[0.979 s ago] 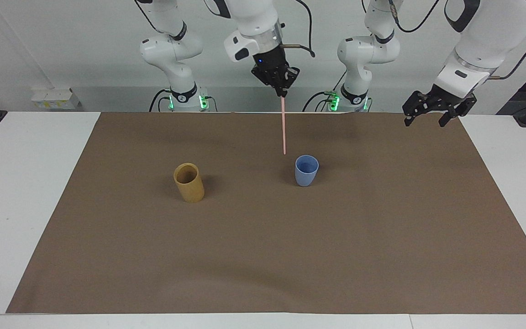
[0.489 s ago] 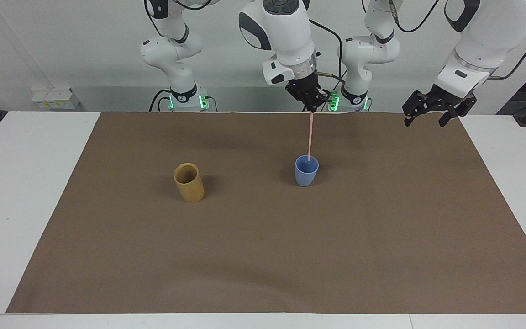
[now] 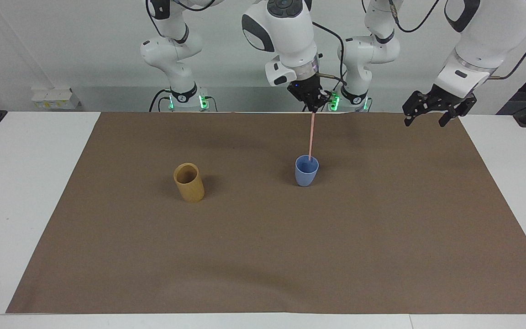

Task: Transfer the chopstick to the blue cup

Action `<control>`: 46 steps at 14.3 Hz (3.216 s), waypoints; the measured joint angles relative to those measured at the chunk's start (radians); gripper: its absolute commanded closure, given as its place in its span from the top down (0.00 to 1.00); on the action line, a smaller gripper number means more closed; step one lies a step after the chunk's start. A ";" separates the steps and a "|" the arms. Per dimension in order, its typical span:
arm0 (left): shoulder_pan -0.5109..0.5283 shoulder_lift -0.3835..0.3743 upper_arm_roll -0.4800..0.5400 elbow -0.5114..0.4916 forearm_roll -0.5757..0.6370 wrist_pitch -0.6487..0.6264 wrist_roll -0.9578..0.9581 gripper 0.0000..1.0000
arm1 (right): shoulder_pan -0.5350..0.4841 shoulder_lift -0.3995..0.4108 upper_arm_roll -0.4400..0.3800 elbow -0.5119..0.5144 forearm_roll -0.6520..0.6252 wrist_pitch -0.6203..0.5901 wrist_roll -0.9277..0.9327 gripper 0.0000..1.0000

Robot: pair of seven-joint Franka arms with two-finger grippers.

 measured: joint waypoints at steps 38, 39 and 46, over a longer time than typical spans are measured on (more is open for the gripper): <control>0.000 0.000 0.000 0.000 0.000 0.000 0.000 1.00 | -0.315 -0.308 -0.008 -0.123 -0.339 -0.199 -0.587 1.00; 0.000 0.000 0.000 0.000 0.000 0.000 0.000 1.00 | -0.345 -0.332 -0.009 -0.137 -0.339 -0.220 -0.658 1.00; 0.000 0.000 0.000 0.000 0.000 0.000 0.000 1.00 | -0.480 -0.362 -0.042 -0.120 -0.339 -0.269 -1.061 1.00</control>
